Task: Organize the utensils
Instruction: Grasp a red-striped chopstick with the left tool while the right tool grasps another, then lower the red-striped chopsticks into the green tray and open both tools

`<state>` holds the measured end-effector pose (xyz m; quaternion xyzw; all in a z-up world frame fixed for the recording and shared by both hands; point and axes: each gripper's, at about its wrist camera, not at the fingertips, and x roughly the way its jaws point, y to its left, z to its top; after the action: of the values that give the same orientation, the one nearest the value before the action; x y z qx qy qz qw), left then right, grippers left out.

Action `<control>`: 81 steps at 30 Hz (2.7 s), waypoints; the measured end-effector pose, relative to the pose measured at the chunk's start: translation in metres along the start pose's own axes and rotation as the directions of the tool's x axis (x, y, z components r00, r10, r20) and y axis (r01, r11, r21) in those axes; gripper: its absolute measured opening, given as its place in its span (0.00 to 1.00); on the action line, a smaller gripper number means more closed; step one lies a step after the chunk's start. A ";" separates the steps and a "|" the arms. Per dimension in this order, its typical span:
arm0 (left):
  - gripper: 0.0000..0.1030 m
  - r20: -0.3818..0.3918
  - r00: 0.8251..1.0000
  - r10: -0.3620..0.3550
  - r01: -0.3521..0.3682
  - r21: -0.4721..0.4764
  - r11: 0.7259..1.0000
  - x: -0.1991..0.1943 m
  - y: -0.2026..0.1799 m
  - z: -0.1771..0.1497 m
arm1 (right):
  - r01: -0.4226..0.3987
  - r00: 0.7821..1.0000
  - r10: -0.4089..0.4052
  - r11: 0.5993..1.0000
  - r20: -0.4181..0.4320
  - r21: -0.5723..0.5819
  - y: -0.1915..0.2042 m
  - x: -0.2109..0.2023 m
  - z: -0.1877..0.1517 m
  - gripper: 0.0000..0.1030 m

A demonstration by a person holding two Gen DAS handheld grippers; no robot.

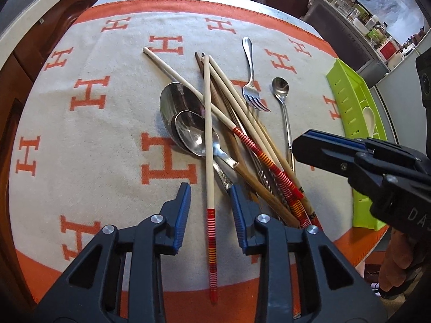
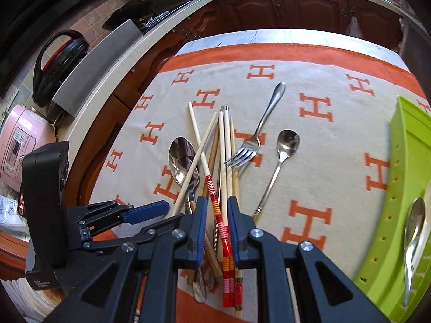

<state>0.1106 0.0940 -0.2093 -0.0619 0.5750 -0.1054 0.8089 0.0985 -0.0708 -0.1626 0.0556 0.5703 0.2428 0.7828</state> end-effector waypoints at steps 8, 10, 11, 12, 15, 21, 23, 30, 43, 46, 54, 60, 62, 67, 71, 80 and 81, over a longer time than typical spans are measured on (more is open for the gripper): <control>0.04 0.004 0.999 -0.051 0.051 -0.003 0.999 0.002 -0.002 0.006 | 0.013 1.000 -0.015 0.999 -0.027 -0.053 0.010 0.019 0.006 0.15; 0.04 0.009 0.999 -0.040 0.039 0.005 0.999 0.001 -0.004 0.006 | 0.021 0.999 -0.023 0.997 -0.036 -0.070 0.013 0.023 0.008 0.15; 0.04 0.009 0.999 -0.041 0.041 0.006 0.999 0.001 -0.004 0.005 | 0.023 0.999 -0.026 0.997 -0.039 -0.076 0.013 0.025 0.008 0.15; 0.04 0.010 0.999 -0.040 0.040 0.004 0.999 0.000 -0.003 0.004 | 0.024 0.999 -0.028 0.996 -0.043 -0.085 0.015 0.027 0.009 0.15; 0.04 0.004 0.999 -0.033 0.033 -0.010 0.999 -0.001 0.004 0.001 | 0.036 0.998 -0.042 0.993 -0.053 -0.112 0.019 0.033 0.010 0.15; 0.04 0.017 0.999 -0.041 0.042 -0.049 0.998 -0.013 0.020 -0.006 | 0.072 0.994 -0.085 0.984 -0.071 -0.162 0.024 0.046 0.013 0.15; 0.04 0.028 0.999 -0.045 0.046 -0.054 0.998 -0.018 0.023 -0.007 | 0.082 0.992 -0.096 0.981 -0.078 -0.176 0.026 0.050 0.014 0.15; 0.04 0.046 0.997 -0.060 0.063 -0.074 0.995 -0.030 0.029 -0.007 | 0.069 0.993 -0.086 0.980 -0.086 -0.189 0.029 0.053 0.012 0.05; 0.04 0.098 0.992 -0.083 0.089 -0.060 0.994 -0.067 0.011 -0.004 | -0.024 0.999 0.027 0.997 0.035 -0.068 0.019 -0.014 -0.004 0.05; 0.04 0.118 0.988 -0.098 0.103 -0.035 0.994 -0.080 -0.004 -0.002 | -0.032 0.996 0.034 0.999 0.083 -0.026 0.009 -0.042 -0.014 0.05; 0.04 0.126 0.979 -0.158 0.150 0.071 0.986 -0.101 -0.076 0.011 | 0.010 0.978 -0.045 0.985 0.203 0.172 -0.044 -0.124 -0.051 0.05; 0.04 0.084 0.972 -0.217 0.203 0.149 0.968 -0.101 -0.146 0.024 | 0.018 0.958 -0.107 0.949 0.267 0.315 -0.086 -0.166 -0.082 0.05; 0.04 0.065 0.970 -0.234 0.220 0.173 0.960 -0.097 -0.169 0.028 | 0.022 0.953 -0.127 0.934 0.274 0.357 -0.101 -0.173 -0.092 0.05; 0.04 0.013 0.971 -0.239 0.231 0.209 0.950 -0.076 -0.219 0.034 | 0.033 0.951 -0.161 0.901 0.263 0.432 -0.130 -0.175 -0.109 0.05; 0.04 -0.043 0.972 -0.232 0.236 0.201 0.951 -0.048 -0.244 0.035 | 0.023 0.956 -0.162 0.872 0.244 0.488 -0.152 -0.167 -0.117 0.05; 0.04 -0.083 0.979 -0.187 0.201 0.218 0.955 -0.009 -0.266 0.034 | 0.009 0.964 -0.146 0.854 0.221 0.521 -0.172 -0.150 -0.118 0.05; 0.04 -0.081 0.980 -0.180 0.193 0.219 0.956 -0.008 -0.267 0.034 | 0.006 0.965 -0.141 0.854 0.219 0.520 -0.173 -0.148 -0.117 0.05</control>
<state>0.1139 -0.1635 -0.1319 -0.0205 0.5749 -0.2476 0.7796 0.0115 -0.3103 -0.1375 0.2711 0.5130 0.0421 0.8133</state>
